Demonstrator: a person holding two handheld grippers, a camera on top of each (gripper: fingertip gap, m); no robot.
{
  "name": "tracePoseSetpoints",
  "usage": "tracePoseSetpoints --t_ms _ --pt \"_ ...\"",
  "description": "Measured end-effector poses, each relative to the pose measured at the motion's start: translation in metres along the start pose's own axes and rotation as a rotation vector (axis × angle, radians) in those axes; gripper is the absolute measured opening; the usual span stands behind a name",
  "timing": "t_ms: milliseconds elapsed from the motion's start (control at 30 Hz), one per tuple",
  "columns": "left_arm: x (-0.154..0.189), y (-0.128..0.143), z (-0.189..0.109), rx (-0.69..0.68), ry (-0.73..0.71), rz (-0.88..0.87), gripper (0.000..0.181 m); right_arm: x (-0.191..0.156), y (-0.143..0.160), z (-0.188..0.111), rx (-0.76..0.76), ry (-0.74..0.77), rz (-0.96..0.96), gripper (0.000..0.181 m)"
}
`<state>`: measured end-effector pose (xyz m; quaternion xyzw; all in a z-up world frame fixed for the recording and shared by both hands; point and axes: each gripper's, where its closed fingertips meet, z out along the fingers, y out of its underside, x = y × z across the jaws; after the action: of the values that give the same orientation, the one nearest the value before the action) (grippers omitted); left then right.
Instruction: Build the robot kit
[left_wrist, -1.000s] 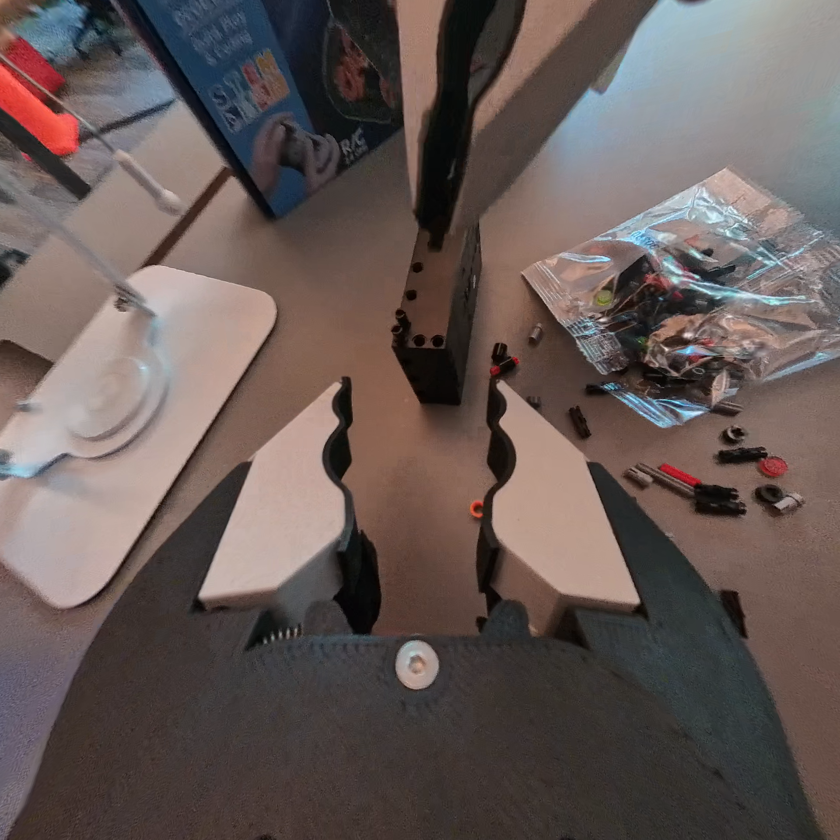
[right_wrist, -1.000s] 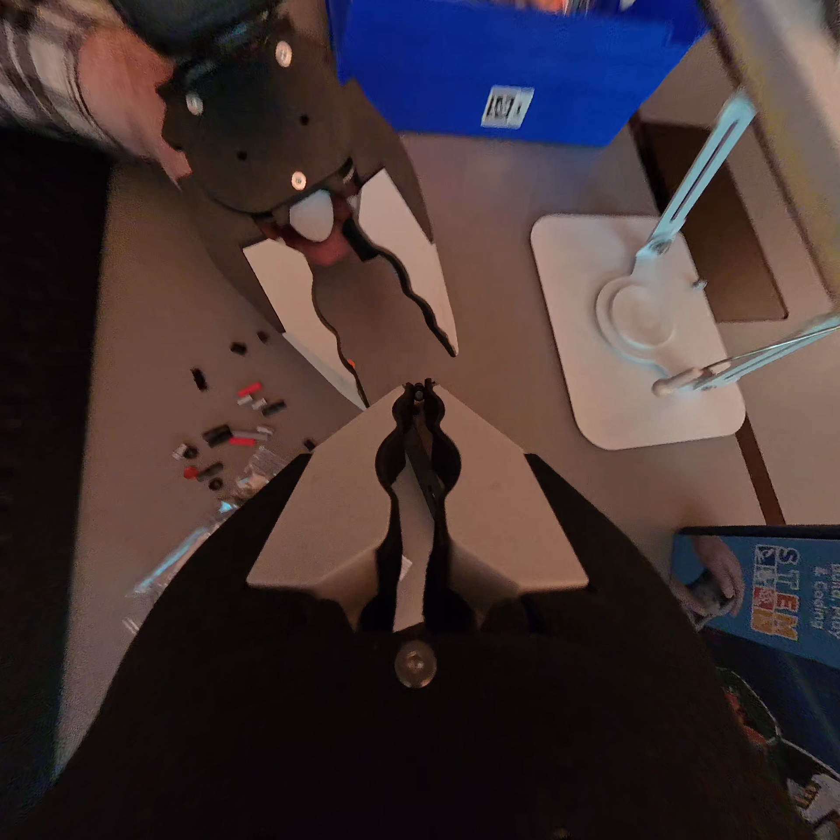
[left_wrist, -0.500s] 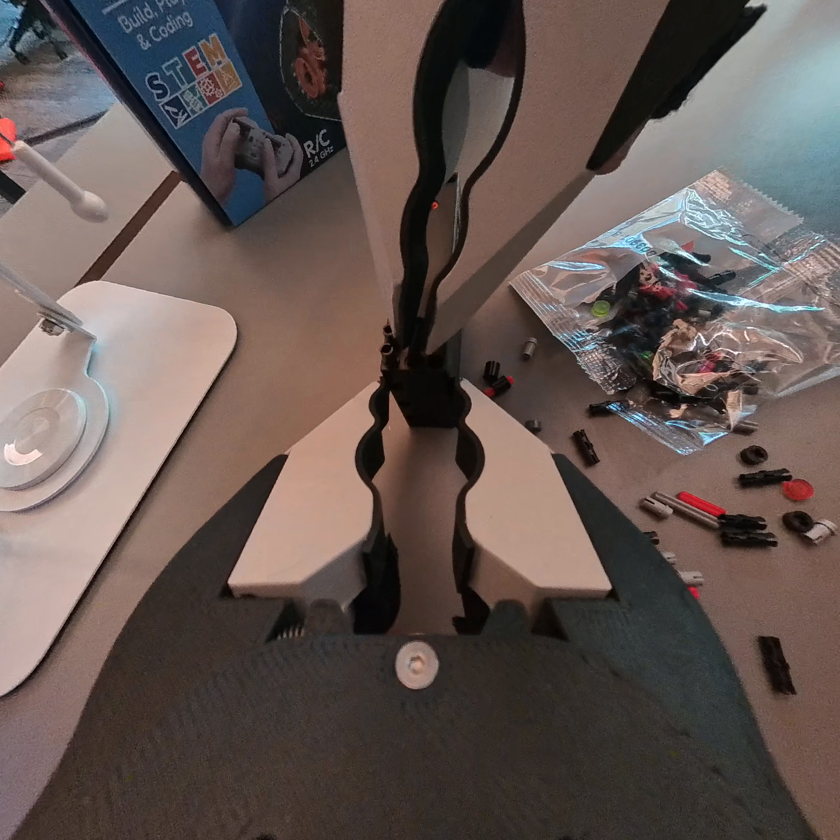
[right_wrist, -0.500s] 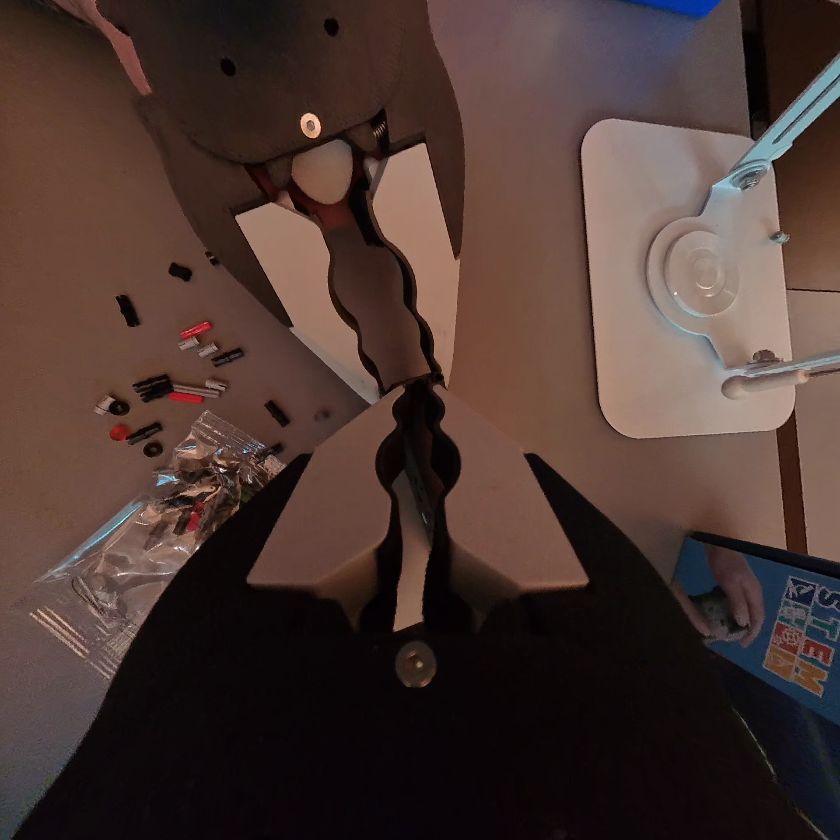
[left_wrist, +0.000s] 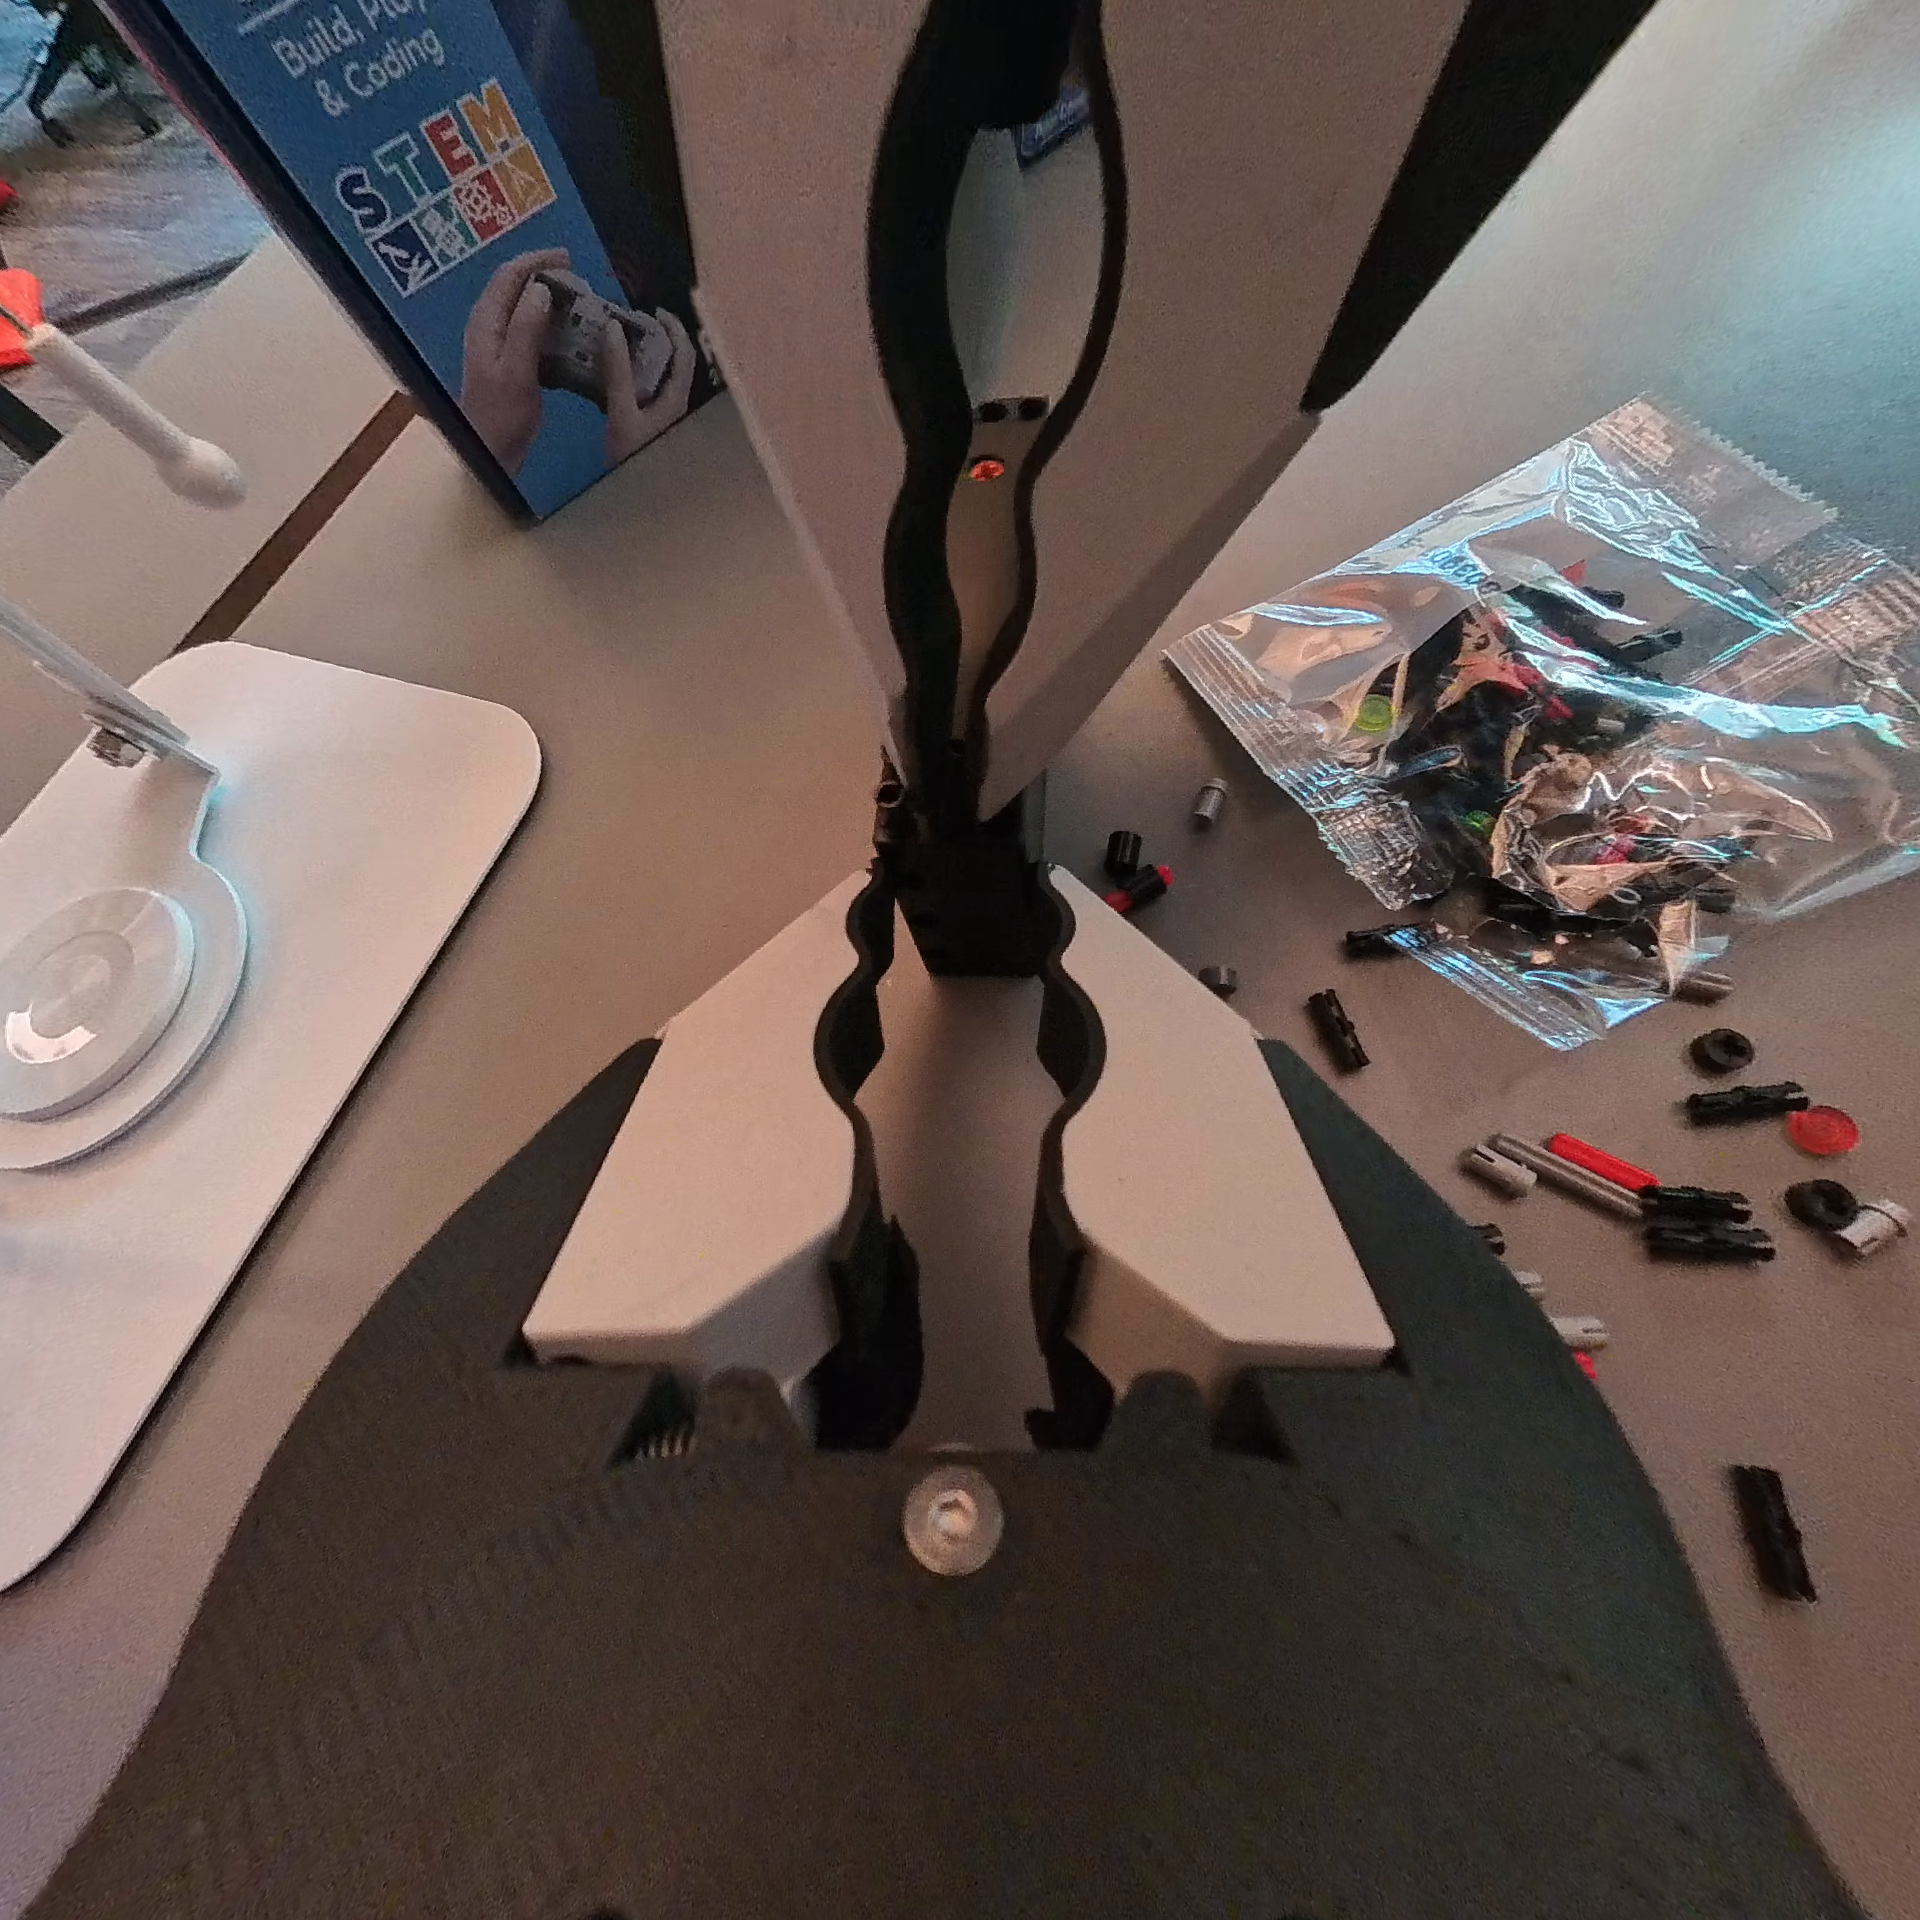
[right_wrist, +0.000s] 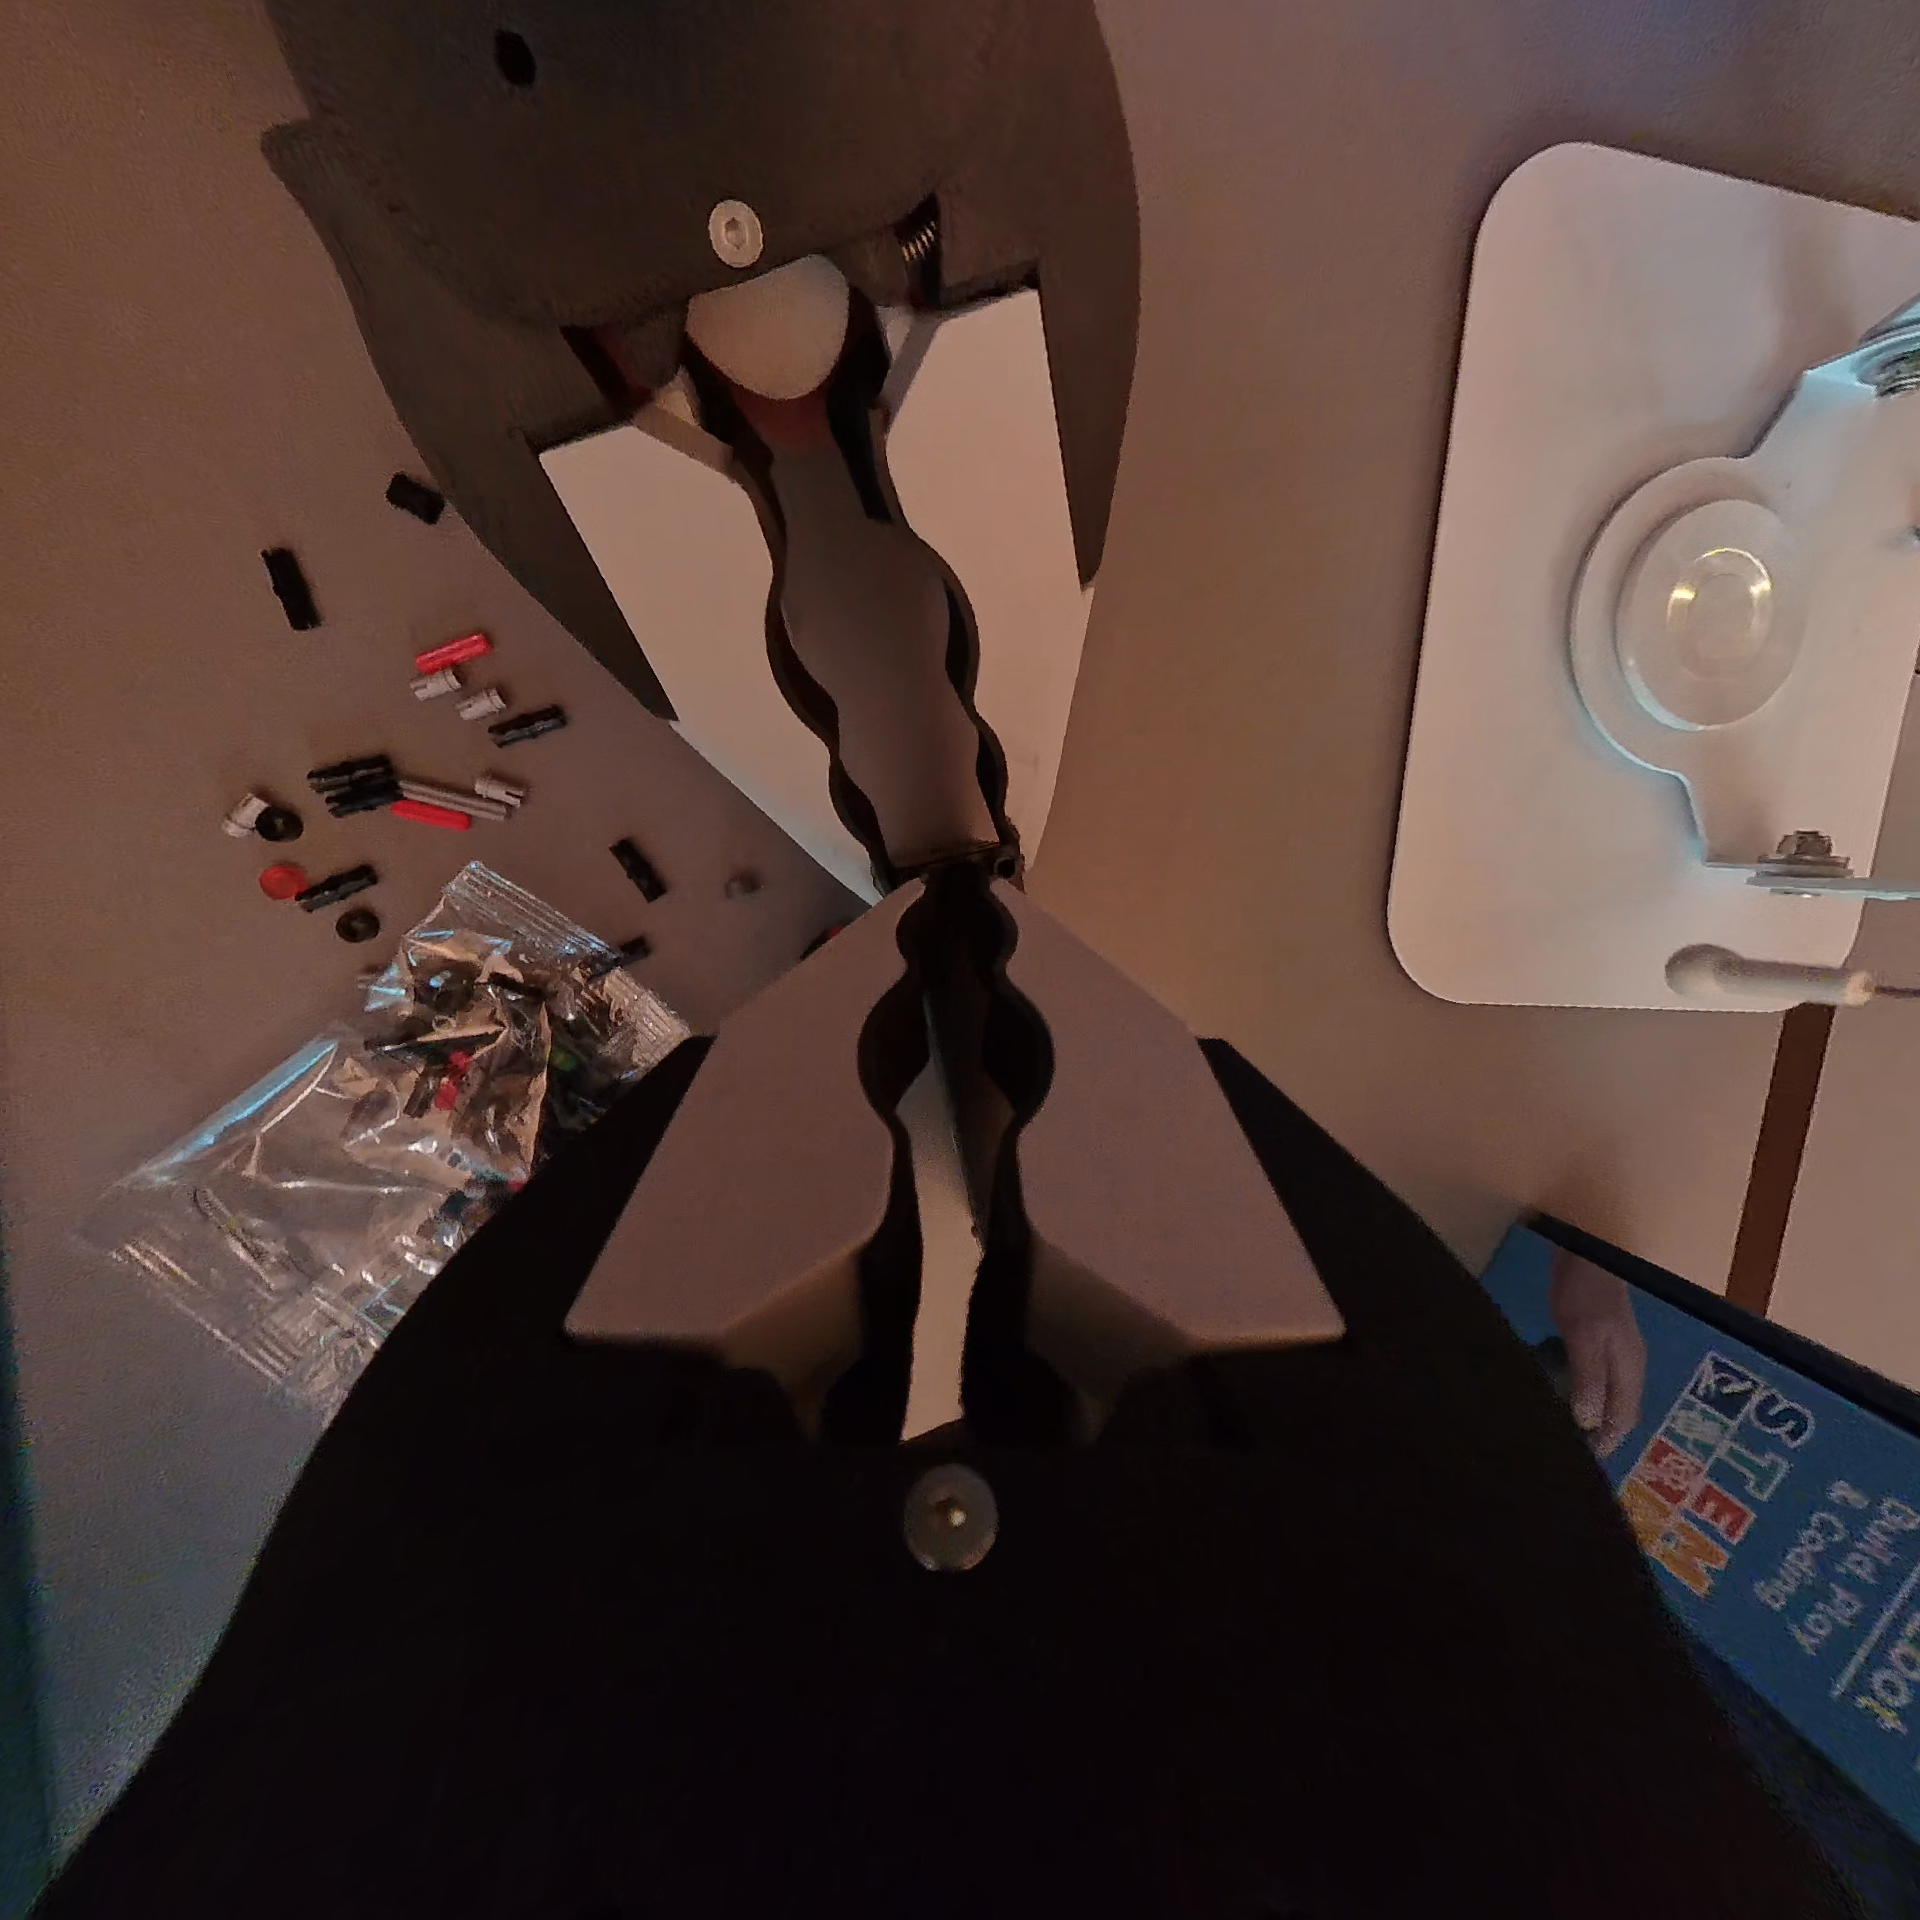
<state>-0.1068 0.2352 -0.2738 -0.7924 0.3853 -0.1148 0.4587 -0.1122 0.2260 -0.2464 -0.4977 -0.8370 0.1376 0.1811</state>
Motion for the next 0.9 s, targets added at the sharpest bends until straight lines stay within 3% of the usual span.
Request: tracePoseSetpoints --t_ms 533,733,900 --pt "0.0005 0.0003 0.0006 0.006 0.033 -0.035 0.023 0.0002 0.0018 0.0019 -0.229 -0.108 -0.272 0.000" --pt "0.0004 0.0002 0.0007 0.006 0.035 -0.037 0.023 0.0003 0.0017 0.0026 -0.263 -0.137 -0.321 0.001" --pt "-0.0024 0.0013 0.0001 0.012 0.031 -0.050 0.023 0.0015 -0.0006 0.0025 -0.178 -0.061 -0.280 0.004"
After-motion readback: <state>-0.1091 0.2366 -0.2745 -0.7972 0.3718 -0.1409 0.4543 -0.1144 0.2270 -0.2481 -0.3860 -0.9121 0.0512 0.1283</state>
